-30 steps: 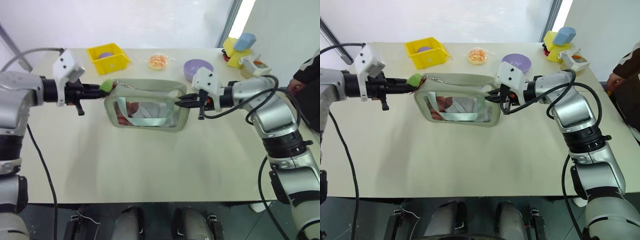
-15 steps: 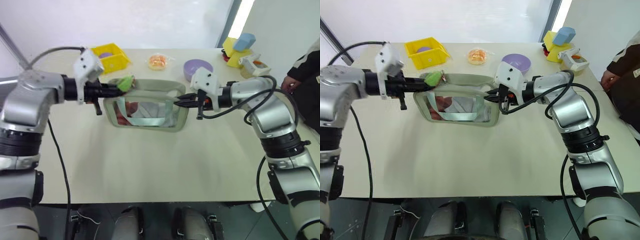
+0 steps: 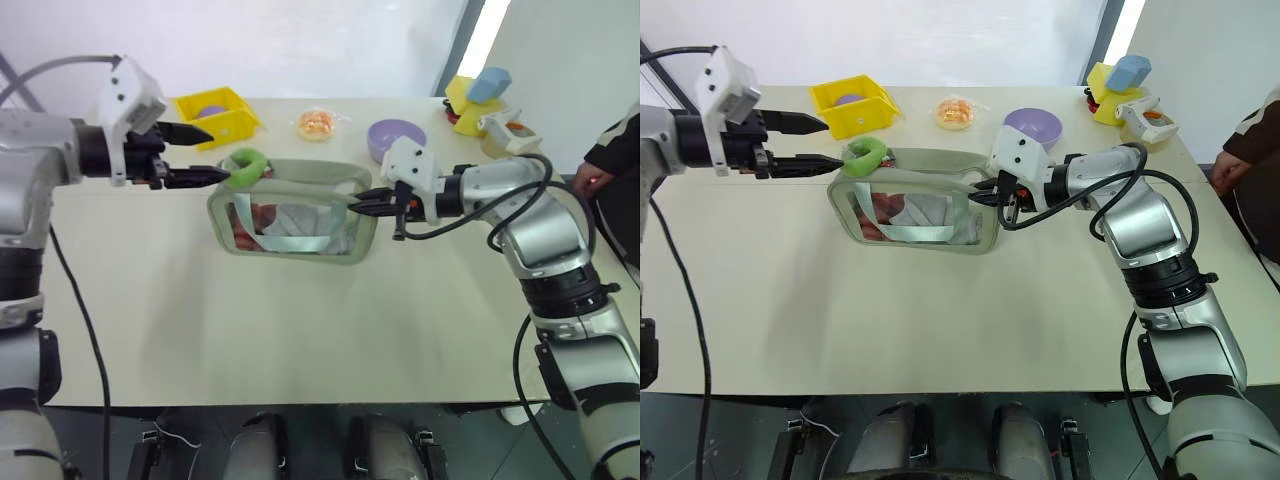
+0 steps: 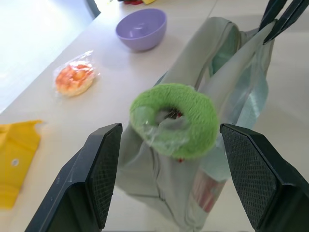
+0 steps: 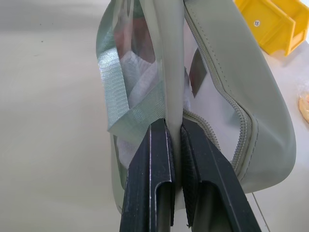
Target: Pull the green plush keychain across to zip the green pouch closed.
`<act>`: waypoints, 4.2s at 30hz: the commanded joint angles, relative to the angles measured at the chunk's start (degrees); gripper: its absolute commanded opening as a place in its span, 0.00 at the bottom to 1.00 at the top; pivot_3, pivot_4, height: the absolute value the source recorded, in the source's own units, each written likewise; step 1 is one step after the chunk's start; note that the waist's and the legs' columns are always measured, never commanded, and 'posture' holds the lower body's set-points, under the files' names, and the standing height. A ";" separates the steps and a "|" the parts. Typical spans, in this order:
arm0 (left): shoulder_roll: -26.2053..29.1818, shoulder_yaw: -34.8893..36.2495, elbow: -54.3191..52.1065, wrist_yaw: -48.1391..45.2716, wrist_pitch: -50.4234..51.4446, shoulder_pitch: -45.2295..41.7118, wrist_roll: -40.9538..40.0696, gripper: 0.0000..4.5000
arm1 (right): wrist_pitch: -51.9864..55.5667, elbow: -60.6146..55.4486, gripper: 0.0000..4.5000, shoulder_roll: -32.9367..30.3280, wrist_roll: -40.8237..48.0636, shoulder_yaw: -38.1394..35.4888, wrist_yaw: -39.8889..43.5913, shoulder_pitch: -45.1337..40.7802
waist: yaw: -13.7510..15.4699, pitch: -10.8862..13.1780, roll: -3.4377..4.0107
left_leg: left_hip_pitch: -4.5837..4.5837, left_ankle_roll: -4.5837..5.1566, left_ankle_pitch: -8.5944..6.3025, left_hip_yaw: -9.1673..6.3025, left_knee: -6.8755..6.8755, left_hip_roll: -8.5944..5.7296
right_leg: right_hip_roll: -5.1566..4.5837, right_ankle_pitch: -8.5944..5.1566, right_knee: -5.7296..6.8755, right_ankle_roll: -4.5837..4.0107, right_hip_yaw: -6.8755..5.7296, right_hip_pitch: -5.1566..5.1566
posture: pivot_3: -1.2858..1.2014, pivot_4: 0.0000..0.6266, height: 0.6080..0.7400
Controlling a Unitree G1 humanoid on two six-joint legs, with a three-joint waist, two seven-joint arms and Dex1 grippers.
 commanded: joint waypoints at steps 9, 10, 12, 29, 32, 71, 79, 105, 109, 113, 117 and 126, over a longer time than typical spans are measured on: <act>-2.89 2.13 -1.30 6.25 -5.44 11.63 2.45 0.76 | -0.94 0.54 0.00 0.50 -0.11 -0.02 0.67 -1.50 | 0.21 -0.02 -0.02 | 0.02 0.01 0.00 0.00 0.02 0.00 | 0.00 0.00 -0.01 0.00 0.00 0.05 | 0.52 0.24 0.99; -3.95 2.16 -0.76 7.34 -5.75 11.31 2.66 0.76 | -0.89 0.55 0.00 0.47 -0.12 -0.01 0.74 -1.54 | 0.21 -0.02 -0.02 | 0.02 0.01 -0.01 0.00 0.01 -0.01 | 0.00 0.00 -0.02 0.00 0.00 0.06 | 0.52 0.24 0.99; -5.20 2.52 0.22 8.52 -5.93 10.35 2.83 0.76 | -0.81 0.49 0.00 0.38 -0.15 -0.01 0.86 -1.57 | 0.14 -0.02 -0.02 | 0.02 0.01 0.00 0.00 0.01 -0.01 | 0.00 0.00 -0.01 0.00 -0.01 0.05 | 0.52 0.24 0.99; -5.73 2.36 0.29 7.18 -6.05 10.41 2.18 0.01 | -1.18 2.16 0.00 0.50 -0.19 -0.10 1.33 -3.39 | 0.07 -0.02 -0.02 | 0.02 0.00 0.00 0.01 0.00 0.00 | 0.00 0.00 -0.01 0.00 -0.01 0.03 | 0.52 0.24 0.99; -5.58 2.52 -0.09 7.04 -6.06 10.78 2.02 0.00 | -2.69 3.43 0.37 -0.17 -0.73 0.01 2.55 -5.55 | 0.07 -0.01 -0.02 | 0.02 0.00 0.00 0.01 0.00 -0.01 | 0.00 0.00 -0.01 0.00 -0.01 0.03 | 0.52 0.24 0.99; -5.75 2.34 -3.36 7.49 -5.18 12.39 2.14 0.00 | -5.14 27.02 0.02 28.63 -1.44 -0.96 -4.46 -25.18 | -0.25 0.00 0.00 | -0.02 -0.01 0.00 0.00 -0.01 0.00 | 0.00 0.00 0.06 0.00 -0.01 -0.01 | 0.52 0.24 0.99; -6.32 1.72 -2.15 7.26 -5.99 11.62 2.55 0.00 | 9.32 19.67 0.02 22.78 1.71 -5.82 -8.50 -21.34 | -0.08 -0.01 0.00 | -0.02 0.00 0.00 -0.01 -0.02 -0.01 | 0.00 0.00 0.07 0.00 -0.01 -0.01 | 0.52 0.24 0.99; -8.31 -0.25 1.69 6.74 -8.96 10.69 4.60 0.00 | 19.25 -8.09 0.02 -0.82 -4.24 -11.89 -26.73 9.04 | 0.32 -0.05 -0.06 | -0.01 0.00 0.00 -0.01 -0.03 -0.04 | -0.02 0.00 -0.08 0.00 -0.01 0.07 | 0.52 0.24 0.99; -8.36 -0.15 0.81 6.85 -8.60 11.13 4.41 0.00 | 24.34 -8.49 0.02 10.88 -0.63 -14.99 -33.39 13.49 | 0.18 -0.06 -0.04 | 0.05 0.00 0.00 -0.04 -0.02 -0.04 | -0.02 0.00 -0.10 0.00 -0.05 0.11 | 0.52 0.24 0.99; -8.29 0.14 -0.27 7.04 -8.01 11.73 4.14 0.00 | 26.56 -8.96 0.02 18.07 0.98 -14.69 -37.13 15.56 | 0.20 -0.05 -0.01 | 0.03 -0.02 0.01 -0.04 -0.05 -0.04 | -0.01 0.00 -0.04 0.00 -0.04 0.09 | 0.52 0.24 0.99; -8.07 0.67 -1.70 7.29 -7.29 12.66 3.74 0.00 | 21.74 -7.11 0.02 16.47 -2.35 -7.78 -36.34 18.25 | 0.15 -0.07 -0.03 | 0.05 0.00 0.00 -0.11 -0.04 -0.05 | -0.01 0.00 -0.10 0.00 -0.06 0.18 | 0.52 0.24 0.99; -7.92 2.44 -2.64 7.97 -5.53 12.73 2.37 0.45 | 23.30 -9.08 0.47 9.40 1.73 -12.79 -31.29 13.74 | 0.20 -0.06 0.00 | 0.02 0.00 0.00 -0.11 -0.05 -0.05 | -0.01 0.00 -0.10 0.00 -0.05 0.14 | 0.52 0.24 0.99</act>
